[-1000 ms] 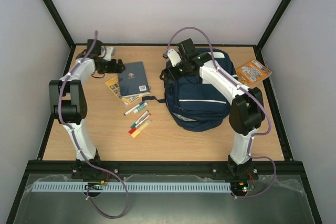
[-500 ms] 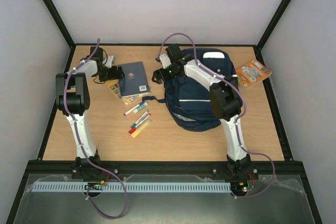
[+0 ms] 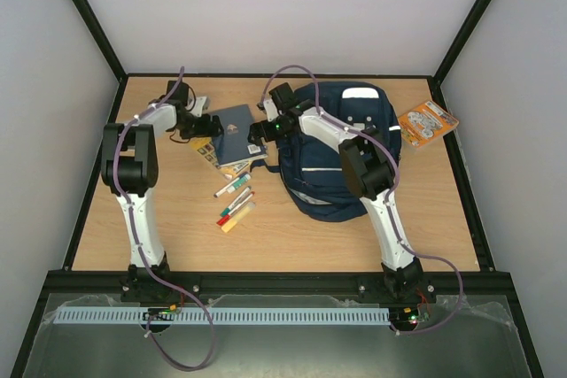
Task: Pack the student bag
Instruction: Pick up the book from the center of the board.
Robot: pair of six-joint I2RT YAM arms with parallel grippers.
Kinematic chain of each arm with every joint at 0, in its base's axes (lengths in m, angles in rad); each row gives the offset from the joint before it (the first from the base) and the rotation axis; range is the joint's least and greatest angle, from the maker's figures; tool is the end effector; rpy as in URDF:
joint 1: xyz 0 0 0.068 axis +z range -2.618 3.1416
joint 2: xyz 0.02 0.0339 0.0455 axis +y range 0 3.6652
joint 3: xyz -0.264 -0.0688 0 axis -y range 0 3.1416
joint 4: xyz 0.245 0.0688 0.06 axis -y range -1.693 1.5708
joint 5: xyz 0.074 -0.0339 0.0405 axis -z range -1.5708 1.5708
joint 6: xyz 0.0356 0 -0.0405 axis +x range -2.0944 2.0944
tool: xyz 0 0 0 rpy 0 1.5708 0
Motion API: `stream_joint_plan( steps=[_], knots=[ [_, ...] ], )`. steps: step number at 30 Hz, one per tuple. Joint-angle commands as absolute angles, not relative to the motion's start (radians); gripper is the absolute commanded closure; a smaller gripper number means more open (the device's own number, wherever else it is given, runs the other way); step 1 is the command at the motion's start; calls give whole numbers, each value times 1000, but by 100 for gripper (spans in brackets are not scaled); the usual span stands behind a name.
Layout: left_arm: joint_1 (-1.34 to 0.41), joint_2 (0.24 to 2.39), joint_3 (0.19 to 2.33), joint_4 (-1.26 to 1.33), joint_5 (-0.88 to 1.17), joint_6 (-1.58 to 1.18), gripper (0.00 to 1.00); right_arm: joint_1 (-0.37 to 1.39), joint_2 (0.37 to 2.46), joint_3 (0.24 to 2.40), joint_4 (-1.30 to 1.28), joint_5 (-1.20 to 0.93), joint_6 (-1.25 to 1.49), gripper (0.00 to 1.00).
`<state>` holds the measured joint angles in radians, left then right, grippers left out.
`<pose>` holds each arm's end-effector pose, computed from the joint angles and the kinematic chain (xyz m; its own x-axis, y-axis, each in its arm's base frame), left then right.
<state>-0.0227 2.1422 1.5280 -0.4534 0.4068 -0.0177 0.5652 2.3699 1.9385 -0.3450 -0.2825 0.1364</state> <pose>0.4486 -0.0243 0.1499 -0.8794 0.0037 -0.4760 0.1961 0.9140 -0.3551 0.4457 0.2944 0.1738 -0.6790 -0.2760 -0.6803 -0.5955 0.7490 0.2905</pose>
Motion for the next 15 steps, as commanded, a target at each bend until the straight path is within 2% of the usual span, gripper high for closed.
stream_joint_plan(
  steps=[1,5,9,15],
  knots=[
    [-29,2125,1488,-522,422,-41,10,569,2416,1978,-350,-286,214,2],
    [8,2083,1487,-528,428,-58,8,569,2444,1979,-350,-291,255,0],
    [71,2132,1539,-529,591,-63,1,568,2465,1974,-350,-302,268,0],
    [113,2256,1642,-531,758,-62,5,566,2492,1950,-359,-296,256,2]
  ],
)
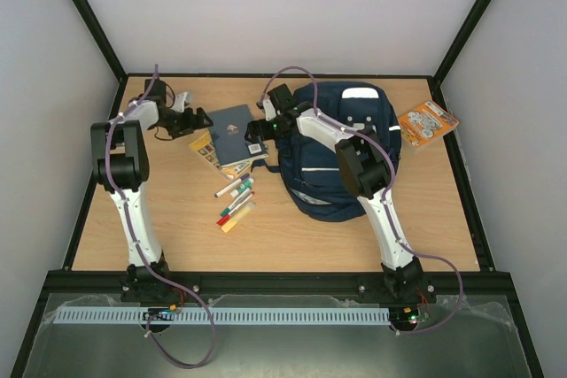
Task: Pack the student bag
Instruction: Pick up the book from the center of the board.
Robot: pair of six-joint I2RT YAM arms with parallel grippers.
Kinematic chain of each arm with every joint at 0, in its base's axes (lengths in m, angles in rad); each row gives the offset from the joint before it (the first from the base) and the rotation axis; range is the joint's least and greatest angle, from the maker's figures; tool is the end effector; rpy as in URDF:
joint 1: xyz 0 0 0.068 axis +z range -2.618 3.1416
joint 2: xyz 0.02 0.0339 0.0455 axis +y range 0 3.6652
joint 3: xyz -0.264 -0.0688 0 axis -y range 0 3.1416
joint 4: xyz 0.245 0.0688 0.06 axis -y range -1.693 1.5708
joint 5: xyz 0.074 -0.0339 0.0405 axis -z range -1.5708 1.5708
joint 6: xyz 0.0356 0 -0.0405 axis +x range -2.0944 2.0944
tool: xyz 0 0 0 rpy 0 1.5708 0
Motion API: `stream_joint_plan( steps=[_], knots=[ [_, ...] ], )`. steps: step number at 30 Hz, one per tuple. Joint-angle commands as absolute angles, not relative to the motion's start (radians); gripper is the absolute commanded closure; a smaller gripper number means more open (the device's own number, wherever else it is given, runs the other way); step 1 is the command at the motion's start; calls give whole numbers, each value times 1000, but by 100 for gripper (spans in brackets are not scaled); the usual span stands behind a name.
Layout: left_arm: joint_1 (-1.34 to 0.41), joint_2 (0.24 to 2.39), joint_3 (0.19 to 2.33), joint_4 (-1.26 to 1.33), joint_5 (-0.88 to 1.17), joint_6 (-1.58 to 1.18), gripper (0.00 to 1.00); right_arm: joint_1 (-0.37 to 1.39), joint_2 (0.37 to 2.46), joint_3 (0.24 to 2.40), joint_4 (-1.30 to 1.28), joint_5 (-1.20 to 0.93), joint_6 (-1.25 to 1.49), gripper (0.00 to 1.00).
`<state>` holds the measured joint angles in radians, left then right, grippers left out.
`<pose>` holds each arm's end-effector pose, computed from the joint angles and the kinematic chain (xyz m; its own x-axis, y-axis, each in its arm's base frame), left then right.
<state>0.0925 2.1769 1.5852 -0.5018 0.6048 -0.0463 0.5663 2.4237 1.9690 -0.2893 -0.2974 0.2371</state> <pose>0.4546 0.0218 0.1519 -0.8920 -0.1210 -0.4355 0.1430 0.8385 -0.5258 0.4541 0.3011 0.1603 -0.7188 -0.1908 -0.6686 -0.5412 0.7572 0.3657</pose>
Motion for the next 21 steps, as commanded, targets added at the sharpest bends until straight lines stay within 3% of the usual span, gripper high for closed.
stream_joint_plan(
  steps=[1,12,21],
  knots=[
    [116,2271,1648,-529,777,-68,6,566,2494,1942,-360,-293,255,3],
    [112,2352,1639,-500,884,-109,14,570,2504,1902,-406,-191,176,15],
    [111,2426,1643,-439,975,-205,17,571,2531,1899,-404,-302,150,26]
  ],
)
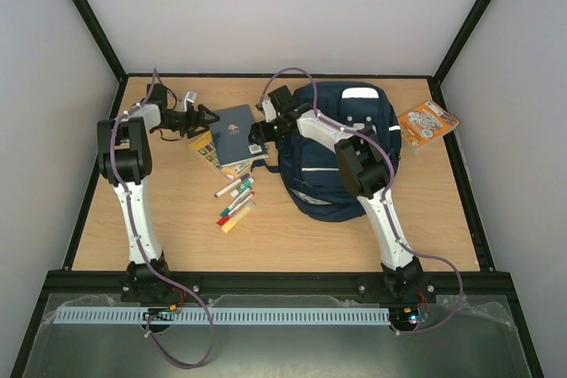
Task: Pack the student bag
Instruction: Pick up the book from the center of the board.
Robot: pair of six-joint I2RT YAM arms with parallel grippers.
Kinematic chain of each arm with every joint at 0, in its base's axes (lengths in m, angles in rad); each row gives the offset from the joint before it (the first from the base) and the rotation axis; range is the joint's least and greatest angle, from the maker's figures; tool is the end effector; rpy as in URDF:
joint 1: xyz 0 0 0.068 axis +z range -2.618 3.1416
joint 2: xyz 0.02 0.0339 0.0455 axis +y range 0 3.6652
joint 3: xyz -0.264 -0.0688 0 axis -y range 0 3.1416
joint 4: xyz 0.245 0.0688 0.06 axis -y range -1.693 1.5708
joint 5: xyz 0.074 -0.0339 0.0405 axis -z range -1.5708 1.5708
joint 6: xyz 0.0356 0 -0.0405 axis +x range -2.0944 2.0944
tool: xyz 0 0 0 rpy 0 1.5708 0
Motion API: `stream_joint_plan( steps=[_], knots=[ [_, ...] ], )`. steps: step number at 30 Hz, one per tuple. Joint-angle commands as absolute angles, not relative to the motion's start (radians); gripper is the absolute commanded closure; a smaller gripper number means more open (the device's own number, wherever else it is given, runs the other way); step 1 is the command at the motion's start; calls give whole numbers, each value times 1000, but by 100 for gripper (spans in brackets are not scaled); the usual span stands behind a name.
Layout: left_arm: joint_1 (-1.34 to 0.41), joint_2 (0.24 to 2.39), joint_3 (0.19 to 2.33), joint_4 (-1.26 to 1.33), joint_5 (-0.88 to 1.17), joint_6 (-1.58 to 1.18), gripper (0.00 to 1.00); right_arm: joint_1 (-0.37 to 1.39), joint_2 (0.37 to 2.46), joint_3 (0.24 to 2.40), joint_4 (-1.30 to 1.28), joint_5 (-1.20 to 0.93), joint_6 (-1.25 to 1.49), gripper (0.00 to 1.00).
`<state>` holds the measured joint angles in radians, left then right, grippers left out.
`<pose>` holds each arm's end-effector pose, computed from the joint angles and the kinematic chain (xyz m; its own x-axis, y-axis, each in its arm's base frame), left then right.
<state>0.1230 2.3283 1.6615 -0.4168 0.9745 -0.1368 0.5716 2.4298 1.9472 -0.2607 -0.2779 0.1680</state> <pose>0.4751 0.0290 0.1179 -0.9118 -0.1899 -0.3641 0.1930 0.5844 -0.7882 0.4526 0.3027 0.1521 -0.6765 -0.2440 -0.6948 -0.5852 0.7509 0.3061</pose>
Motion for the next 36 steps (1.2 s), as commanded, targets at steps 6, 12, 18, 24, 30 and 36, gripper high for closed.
stream_joint_plan(
  steps=[6,12,18,24,30,36],
  knots=[
    [111,2457,1639,-385,1061,-271,25,571,2543,1910,-405,-301,118,27],
    [108,2469,1636,-315,1135,-361,28,570,2547,1910,-405,-325,98,28],
    [82,2471,1647,-356,920,-375,7,571,2554,1918,-408,-367,82,28],
    [56,2493,1610,-253,1050,-481,12,571,2556,1966,-416,-539,26,28],
    [55,2516,1647,-204,1128,-525,25,570,2558,2008,-419,-528,-10,28],
    [61,2498,1652,-193,1152,-536,41,571,2557,2000,-431,-518,-14,28]
  ],
)
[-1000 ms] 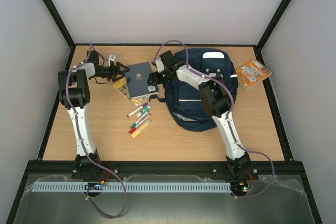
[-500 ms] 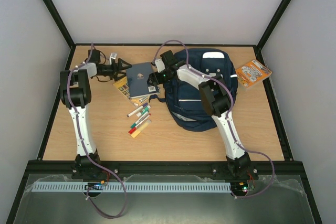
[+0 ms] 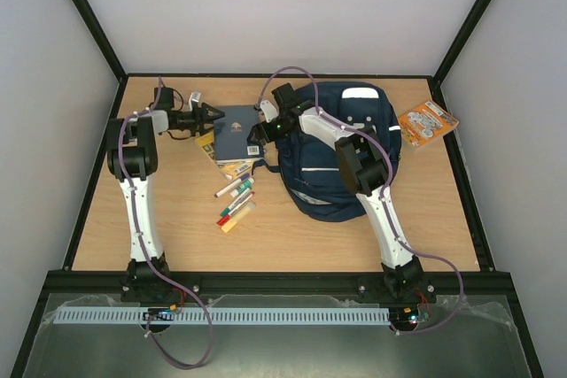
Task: Pack the student bag
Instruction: Pick up the book from the center of the board.
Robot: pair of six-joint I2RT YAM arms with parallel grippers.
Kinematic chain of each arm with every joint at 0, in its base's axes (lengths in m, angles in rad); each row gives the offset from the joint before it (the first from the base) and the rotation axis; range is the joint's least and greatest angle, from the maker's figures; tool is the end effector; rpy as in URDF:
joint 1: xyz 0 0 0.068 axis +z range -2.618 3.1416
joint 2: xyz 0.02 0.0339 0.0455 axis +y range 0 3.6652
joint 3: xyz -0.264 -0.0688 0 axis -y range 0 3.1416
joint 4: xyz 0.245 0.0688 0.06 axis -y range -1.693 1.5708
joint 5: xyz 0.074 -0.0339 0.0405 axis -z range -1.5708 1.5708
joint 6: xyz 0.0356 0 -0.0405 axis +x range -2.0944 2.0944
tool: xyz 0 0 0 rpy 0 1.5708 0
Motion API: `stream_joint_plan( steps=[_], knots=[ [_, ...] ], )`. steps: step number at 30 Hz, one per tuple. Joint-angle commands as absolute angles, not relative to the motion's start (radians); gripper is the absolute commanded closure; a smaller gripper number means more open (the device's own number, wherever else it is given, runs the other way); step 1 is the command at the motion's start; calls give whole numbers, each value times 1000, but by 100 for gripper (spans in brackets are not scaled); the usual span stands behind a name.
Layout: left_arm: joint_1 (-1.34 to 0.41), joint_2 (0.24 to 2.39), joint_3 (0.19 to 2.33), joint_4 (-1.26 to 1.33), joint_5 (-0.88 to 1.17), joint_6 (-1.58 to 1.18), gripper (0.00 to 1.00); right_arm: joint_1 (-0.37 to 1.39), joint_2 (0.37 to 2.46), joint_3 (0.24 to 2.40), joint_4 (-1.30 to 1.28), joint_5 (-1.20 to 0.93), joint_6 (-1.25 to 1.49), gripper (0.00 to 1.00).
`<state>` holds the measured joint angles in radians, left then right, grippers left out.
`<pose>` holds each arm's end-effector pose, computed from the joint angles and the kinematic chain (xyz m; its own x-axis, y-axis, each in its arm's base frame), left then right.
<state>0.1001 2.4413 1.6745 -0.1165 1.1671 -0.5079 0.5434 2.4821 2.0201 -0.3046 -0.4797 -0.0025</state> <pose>0.4966 0.0170 0.0889 -0.9352 -0.2859 -0.2088 0.0991 0.3549 -0.9296 0.4629 0.2988 0.1465 -0.5919 -0.3601 -0.7211 -0.7447 0.5866 0.3183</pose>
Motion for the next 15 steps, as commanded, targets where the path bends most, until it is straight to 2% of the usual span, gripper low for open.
stream_joint_plan(
  steps=[1,7,15],
  knots=[
    [65,2493,1652,-193,1154,-537,44,571,2556,2000,-430,-514,-13,28],
    [84,2459,1649,-191,1176,-534,62,571,2548,2005,-428,-495,-19,27],
    [89,2413,1647,-192,1194,-527,68,571,2536,2003,-434,-490,-24,27]
  ],
)
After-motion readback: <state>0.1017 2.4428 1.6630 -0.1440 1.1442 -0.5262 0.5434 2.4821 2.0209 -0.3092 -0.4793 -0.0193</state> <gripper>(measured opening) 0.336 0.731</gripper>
